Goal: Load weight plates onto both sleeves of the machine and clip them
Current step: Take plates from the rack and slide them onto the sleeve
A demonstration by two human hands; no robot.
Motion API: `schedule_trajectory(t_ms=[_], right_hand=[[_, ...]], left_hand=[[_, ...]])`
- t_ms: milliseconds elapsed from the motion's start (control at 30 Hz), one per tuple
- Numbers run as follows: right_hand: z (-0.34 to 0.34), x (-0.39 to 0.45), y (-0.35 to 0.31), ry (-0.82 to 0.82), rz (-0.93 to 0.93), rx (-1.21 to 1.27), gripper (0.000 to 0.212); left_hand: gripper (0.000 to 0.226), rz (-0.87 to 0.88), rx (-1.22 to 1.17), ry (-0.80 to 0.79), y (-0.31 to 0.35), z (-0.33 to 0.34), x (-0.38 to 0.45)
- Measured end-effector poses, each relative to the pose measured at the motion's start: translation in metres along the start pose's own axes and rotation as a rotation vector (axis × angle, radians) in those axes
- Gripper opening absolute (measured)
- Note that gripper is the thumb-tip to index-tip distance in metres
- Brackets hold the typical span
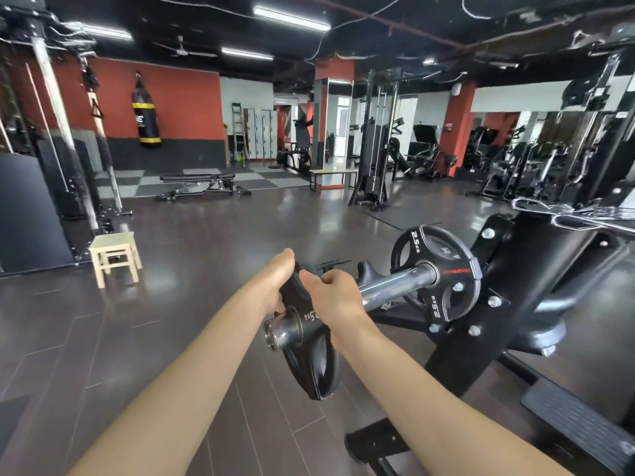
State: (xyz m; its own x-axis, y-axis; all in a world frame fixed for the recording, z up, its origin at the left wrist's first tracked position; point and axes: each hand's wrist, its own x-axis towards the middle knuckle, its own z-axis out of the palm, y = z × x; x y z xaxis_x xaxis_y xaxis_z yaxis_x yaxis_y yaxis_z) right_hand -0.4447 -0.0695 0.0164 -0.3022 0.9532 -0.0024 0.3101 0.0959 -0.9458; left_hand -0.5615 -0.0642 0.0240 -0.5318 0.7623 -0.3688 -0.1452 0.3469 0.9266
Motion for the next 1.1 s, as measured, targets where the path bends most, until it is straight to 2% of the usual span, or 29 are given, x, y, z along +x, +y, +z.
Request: schedule_trajectory(t_ms=[167,367,433,500,600,700,767,867,933,1067,1100], right_hand=[[-0.016,0.006,0.013,0.117,-0.148,-0.258,0.038],[-0.072,0.034,0.044,0.234,-0.178,-0.409,0.036],[-0.094,0.045,0.054,0.3,-0.217,-0.582,0.037],[-0.117,0.06,0.065,0.401,-0.307,-0.77,0.042],[-0.149,0.085,0.078,0.458,-0.302,-0.885,0.043],[-0.178,0.105,0.089,0.575,-0.337,-0.909,0.035],[-0.196,0.116,0.091,0.543,-0.335,-0.923,0.034],[-0.215,0.135,0.091,0.484,-0.286,-0.874,0.036],[-0.219,0.144,0.095,0.471,-0.346,-0.801,0.033],[-0.215,0.153,0.104,0.435,-0.453,-0.677,0.035],[-0.216,0.155,0.103,0.431,-0.456,-0.655,0.037]], left_hand=[[0.032,0.046,-0.03,0.022,0.001,0.024,0.015],[0.036,0.1,-0.035,-0.041,0.014,0.095,0.026],[0.032,0.122,-0.018,-0.055,0.021,0.121,0.027],[0.04,0.122,0.001,-0.077,0.029,0.145,0.028],[0.05,0.118,0.001,-0.089,0.04,0.184,0.038],[0.067,0.15,0.028,-0.086,0.045,0.223,0.067],[0.082,0.179,0.044,-0.079,0.045,0.248,0.1],[0.072,0.15,0.02,-0.129,0.055,0.265,0.088],[0.061,0.136,0.011,-0.121,0.061,0.268,0.075],[0.062,0.133,0.005,-0.152,0.064,0.264,0.075],[0.052,0.135,-0.008,-0.16,0.065,0.263,0.075]])
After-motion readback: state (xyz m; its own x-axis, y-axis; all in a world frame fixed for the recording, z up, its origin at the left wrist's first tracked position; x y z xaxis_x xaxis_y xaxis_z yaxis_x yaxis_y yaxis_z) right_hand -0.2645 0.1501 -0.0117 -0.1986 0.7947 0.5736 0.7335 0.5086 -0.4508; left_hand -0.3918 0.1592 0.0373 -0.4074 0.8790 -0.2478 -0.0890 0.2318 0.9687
